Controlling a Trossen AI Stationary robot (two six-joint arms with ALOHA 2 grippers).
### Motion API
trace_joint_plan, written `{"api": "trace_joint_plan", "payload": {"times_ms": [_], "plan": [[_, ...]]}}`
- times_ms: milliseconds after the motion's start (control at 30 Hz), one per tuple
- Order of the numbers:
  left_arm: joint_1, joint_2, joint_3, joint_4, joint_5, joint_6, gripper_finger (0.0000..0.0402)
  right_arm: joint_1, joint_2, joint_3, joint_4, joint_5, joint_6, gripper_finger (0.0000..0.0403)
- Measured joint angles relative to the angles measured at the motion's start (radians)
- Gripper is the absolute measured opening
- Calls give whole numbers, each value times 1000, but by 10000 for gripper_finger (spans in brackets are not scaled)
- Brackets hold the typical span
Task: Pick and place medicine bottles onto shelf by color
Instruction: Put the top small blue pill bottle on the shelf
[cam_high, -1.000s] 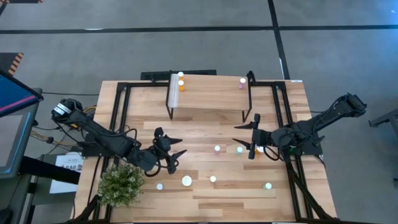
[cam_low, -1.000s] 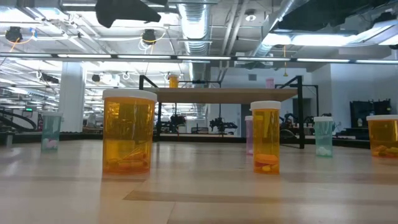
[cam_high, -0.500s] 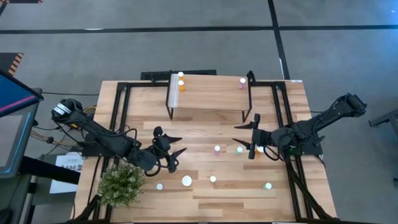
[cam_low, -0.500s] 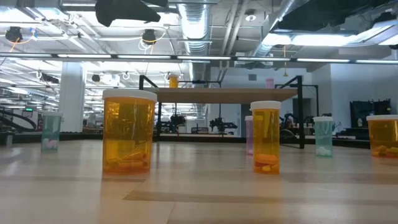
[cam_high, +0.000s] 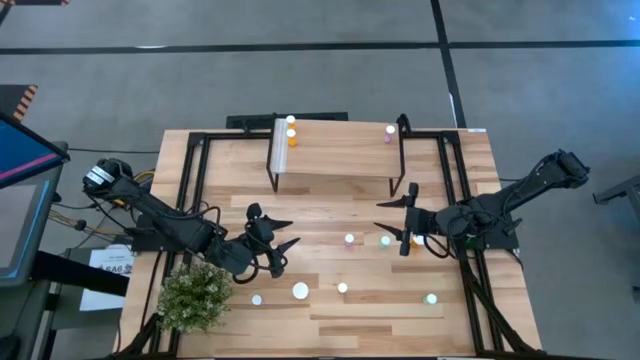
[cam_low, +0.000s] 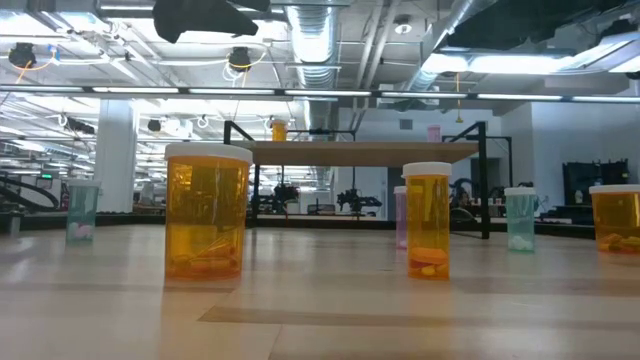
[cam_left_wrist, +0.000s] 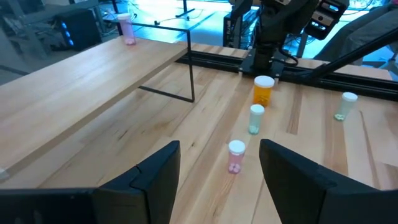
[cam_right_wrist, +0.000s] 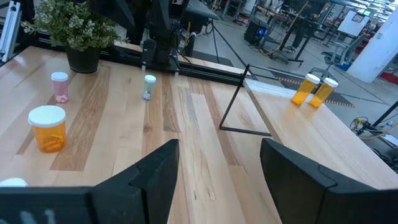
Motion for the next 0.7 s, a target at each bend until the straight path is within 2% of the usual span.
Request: {"api": "trace_joint_plan", "payload": {"times_ms": [700], "plan": [[0, 0, 0, 0, 0, -1, 208, 0, 0, 0, 0, 0, 41, 249]]}}
